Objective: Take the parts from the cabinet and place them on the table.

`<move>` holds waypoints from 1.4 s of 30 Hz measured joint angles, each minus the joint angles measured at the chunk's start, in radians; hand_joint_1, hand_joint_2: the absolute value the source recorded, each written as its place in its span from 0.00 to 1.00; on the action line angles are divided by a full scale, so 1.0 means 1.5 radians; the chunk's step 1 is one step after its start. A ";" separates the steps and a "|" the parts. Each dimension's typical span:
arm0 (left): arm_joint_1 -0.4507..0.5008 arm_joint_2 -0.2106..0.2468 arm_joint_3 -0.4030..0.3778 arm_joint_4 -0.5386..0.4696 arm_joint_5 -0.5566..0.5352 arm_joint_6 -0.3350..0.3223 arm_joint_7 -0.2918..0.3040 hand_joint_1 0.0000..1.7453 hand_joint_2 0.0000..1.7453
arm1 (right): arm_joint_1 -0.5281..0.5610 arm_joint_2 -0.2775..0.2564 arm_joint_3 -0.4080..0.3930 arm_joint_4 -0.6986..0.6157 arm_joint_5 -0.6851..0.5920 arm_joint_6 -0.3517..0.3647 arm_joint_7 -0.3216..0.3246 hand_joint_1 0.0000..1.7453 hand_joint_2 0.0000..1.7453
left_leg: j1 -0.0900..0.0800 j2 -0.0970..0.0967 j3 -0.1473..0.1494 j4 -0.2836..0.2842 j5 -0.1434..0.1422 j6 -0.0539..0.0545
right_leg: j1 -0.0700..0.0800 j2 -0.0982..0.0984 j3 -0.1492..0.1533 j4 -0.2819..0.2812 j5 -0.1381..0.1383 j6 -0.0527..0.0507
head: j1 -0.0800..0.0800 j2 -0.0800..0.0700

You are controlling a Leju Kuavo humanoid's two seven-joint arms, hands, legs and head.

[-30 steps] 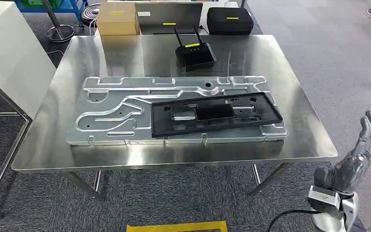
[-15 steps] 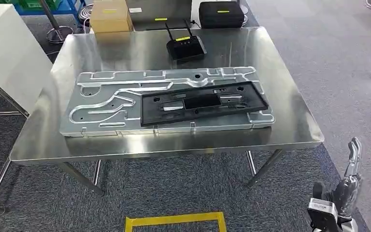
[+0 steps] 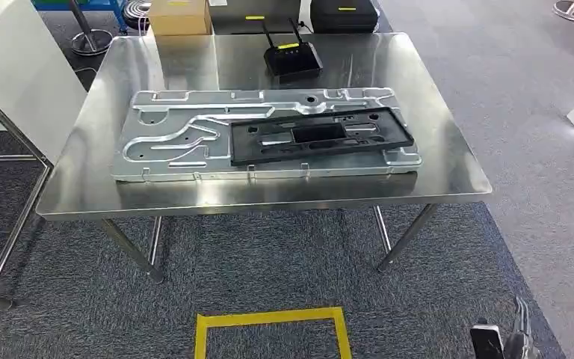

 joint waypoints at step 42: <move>-0.004 -0.001 -0.013 0.004 0.000 0.001 0.025 0.00 0.00 | -0.086 0.098 -0.098 0.425 0.041 0.324 0.542 0.00 0.00 | 0.005 0.001 -0.049 0.208 -0.134 -0.034 | 0.010 -0.008 0.020 -0.124 0.019 -0.043 | 0.000 0.000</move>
